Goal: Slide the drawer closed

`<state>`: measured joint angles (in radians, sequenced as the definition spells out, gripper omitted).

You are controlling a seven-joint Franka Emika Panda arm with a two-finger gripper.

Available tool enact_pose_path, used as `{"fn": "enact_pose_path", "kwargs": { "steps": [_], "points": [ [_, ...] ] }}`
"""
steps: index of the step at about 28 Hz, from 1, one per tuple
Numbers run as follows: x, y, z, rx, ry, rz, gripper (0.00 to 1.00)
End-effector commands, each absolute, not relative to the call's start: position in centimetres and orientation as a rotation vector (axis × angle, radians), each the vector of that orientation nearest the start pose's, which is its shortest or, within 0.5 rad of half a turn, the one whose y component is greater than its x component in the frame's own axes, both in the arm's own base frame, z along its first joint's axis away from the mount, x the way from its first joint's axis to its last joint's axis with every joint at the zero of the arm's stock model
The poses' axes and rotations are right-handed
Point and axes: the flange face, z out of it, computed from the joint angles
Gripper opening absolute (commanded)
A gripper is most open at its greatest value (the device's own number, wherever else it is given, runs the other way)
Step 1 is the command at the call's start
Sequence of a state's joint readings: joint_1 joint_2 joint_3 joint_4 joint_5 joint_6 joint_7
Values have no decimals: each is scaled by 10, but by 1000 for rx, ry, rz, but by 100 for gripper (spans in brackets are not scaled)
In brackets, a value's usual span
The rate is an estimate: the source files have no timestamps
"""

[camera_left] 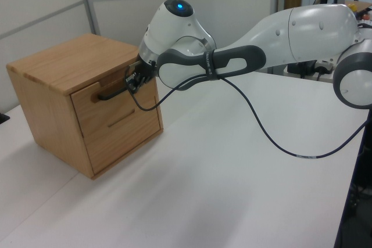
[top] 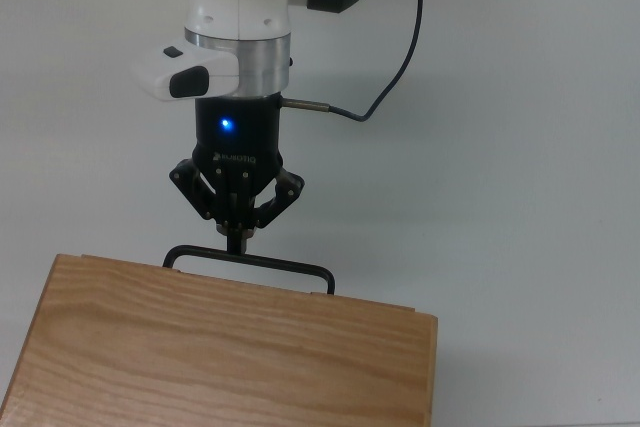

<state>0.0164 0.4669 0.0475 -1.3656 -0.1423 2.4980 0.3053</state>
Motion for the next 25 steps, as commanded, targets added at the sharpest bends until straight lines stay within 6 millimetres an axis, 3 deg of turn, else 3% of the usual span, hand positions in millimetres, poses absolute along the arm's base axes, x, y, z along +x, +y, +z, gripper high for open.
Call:
{"fn": "enact_pose_path", "kwargs": {
  "steps": [1,10,16,22,25],
  "points": [
    [747,40,532,-2918,274,-1082,0],
    [737,39,543,-2950,255,-1047,0],
    [715,41,543,-3087,191,-776,0],
    [682,43,557,-3197,77,-460,0],
    [671,43,565,-3207,75,-383,0]
  ]
}}
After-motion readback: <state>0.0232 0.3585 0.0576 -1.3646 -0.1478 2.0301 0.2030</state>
